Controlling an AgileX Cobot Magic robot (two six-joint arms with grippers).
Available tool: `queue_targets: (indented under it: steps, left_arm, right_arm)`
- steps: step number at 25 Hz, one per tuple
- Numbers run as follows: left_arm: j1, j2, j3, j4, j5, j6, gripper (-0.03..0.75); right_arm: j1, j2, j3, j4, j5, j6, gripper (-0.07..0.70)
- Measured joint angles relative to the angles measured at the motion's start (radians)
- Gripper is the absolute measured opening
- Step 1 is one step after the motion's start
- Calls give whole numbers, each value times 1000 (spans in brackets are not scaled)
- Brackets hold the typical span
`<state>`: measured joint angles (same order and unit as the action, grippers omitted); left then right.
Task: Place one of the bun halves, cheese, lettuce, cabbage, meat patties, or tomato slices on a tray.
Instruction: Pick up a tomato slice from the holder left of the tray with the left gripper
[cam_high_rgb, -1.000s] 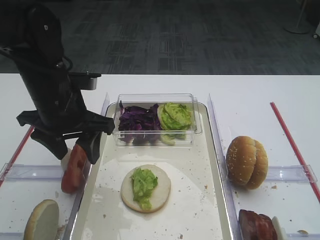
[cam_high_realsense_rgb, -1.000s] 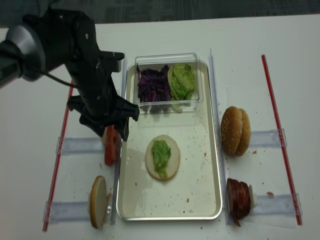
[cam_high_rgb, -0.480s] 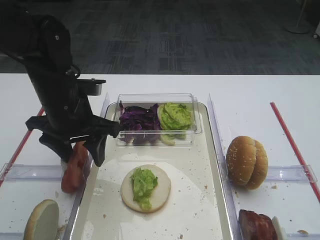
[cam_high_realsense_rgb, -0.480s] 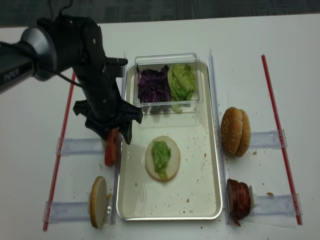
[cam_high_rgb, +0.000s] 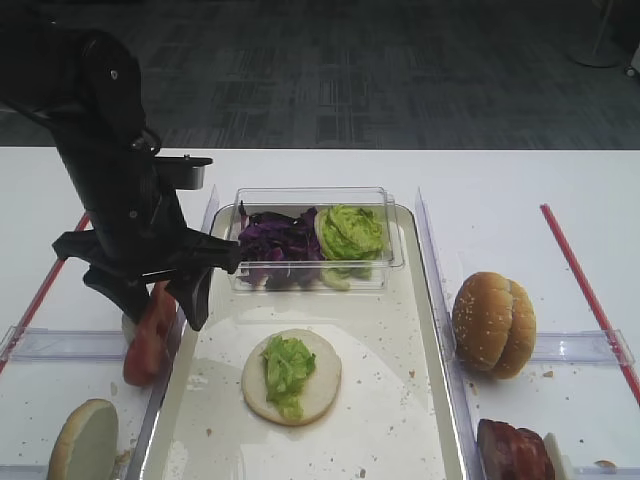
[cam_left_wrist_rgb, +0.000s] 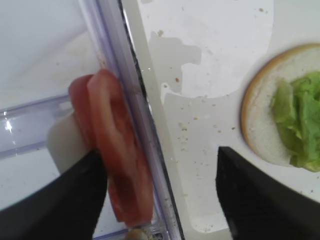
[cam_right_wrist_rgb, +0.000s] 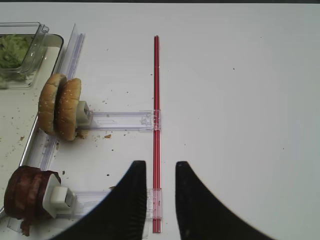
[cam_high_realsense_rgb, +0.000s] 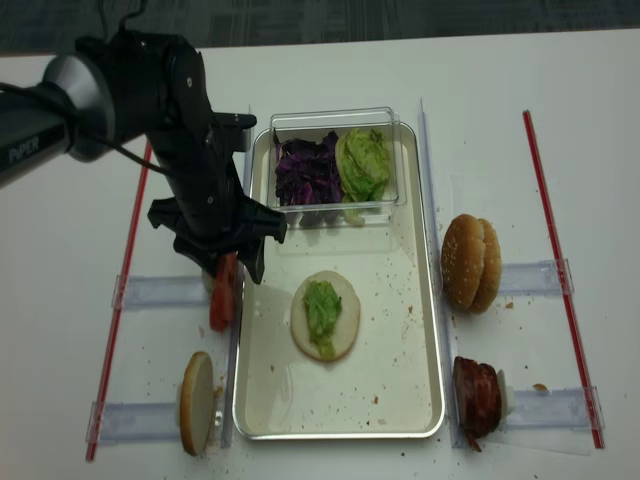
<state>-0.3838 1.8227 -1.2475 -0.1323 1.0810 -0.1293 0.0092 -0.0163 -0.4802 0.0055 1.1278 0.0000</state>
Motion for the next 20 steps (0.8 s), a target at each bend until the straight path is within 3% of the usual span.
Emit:
queue_targets:
  steps: [7, 20]
  left_arm:
    - [0, 0, 0, 0, -6, 0, 298]
    - [0, 0, 0, 6, -8, -8, 207]
  right_arm:
    - [0, 0, 0, 0, 0, 0, 193]
    - [0, 0, 0, 0, 0, 0, 193]
